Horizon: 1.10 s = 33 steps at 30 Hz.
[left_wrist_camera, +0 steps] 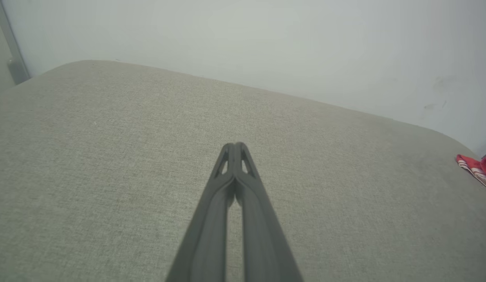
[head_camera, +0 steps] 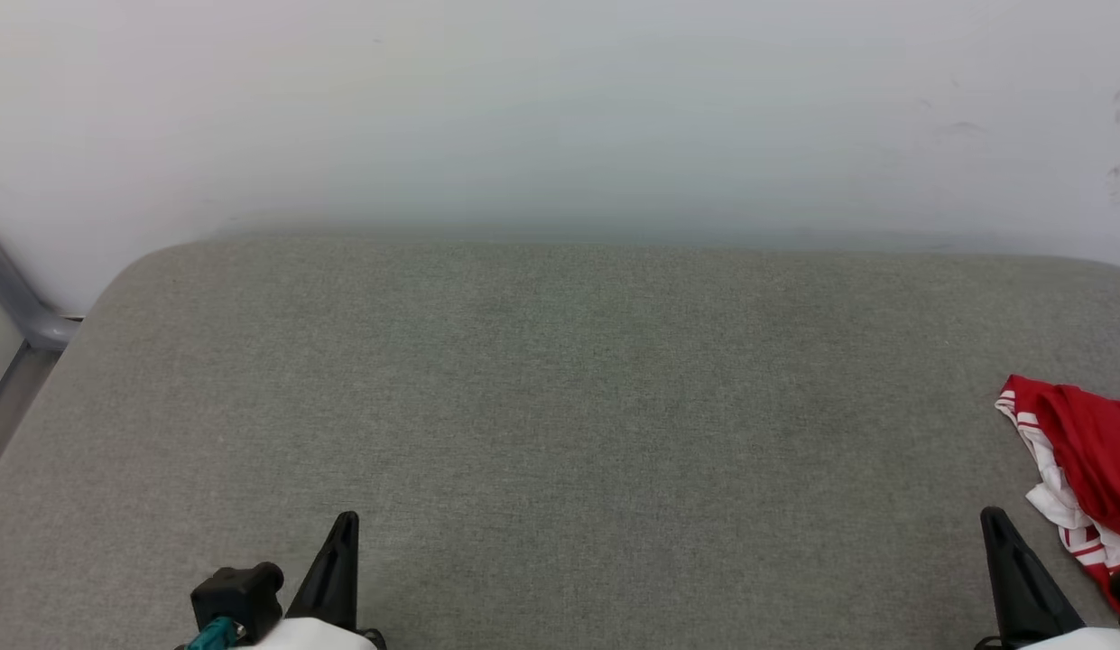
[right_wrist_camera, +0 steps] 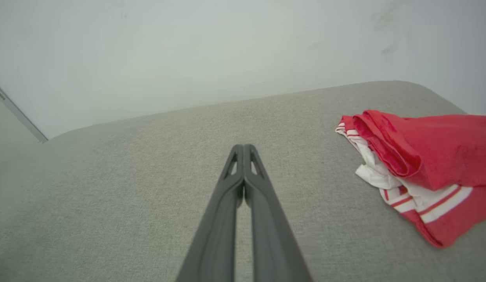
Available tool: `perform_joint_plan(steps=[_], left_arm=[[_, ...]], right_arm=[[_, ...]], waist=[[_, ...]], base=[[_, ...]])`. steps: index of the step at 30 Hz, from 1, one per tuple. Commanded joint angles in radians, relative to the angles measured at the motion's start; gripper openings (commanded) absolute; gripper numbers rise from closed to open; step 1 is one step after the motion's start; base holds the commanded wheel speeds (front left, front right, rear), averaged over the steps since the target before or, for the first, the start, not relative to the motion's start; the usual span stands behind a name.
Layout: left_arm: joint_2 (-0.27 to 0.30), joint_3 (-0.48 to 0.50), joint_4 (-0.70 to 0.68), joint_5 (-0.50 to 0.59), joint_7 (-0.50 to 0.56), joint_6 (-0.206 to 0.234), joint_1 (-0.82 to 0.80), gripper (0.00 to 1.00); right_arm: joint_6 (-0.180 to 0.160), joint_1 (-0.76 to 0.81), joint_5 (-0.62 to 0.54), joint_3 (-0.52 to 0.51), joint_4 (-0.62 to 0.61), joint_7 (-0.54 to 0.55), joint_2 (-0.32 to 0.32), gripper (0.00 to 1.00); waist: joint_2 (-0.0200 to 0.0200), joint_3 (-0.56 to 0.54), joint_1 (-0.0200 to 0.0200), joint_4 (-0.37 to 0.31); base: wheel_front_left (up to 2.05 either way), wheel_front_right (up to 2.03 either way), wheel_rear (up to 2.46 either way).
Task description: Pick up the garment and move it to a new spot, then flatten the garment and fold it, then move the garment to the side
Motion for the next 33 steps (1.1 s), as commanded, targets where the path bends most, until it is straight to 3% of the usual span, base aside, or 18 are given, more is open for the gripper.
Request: perform_joint_plan(steps=[1, 33], left_arm=[[-0.001, 0.024, -0.009, -0.052, 0.012, -0.011, -0.030, 0.00], [-0.073, 0.161, 0.034, -0.497, 0.139, -0.102, -0.091, 0.00]], right_arm=[[0.000, -0.036, 0.061, 0.001, 0.003, 0.002, -0.002, 0.00], [0.000, -0.165, 0.583, 0.018, 0.168, 0.022, -0.002, 0.00]], waist=[[0.0000, 0.001, 0.0000, -0.001], [0.0000, 0.013, 0.0000, -0.017]], base=[[0.00, 0.00, 0.00], [0.00, 0.00, 0.00]])
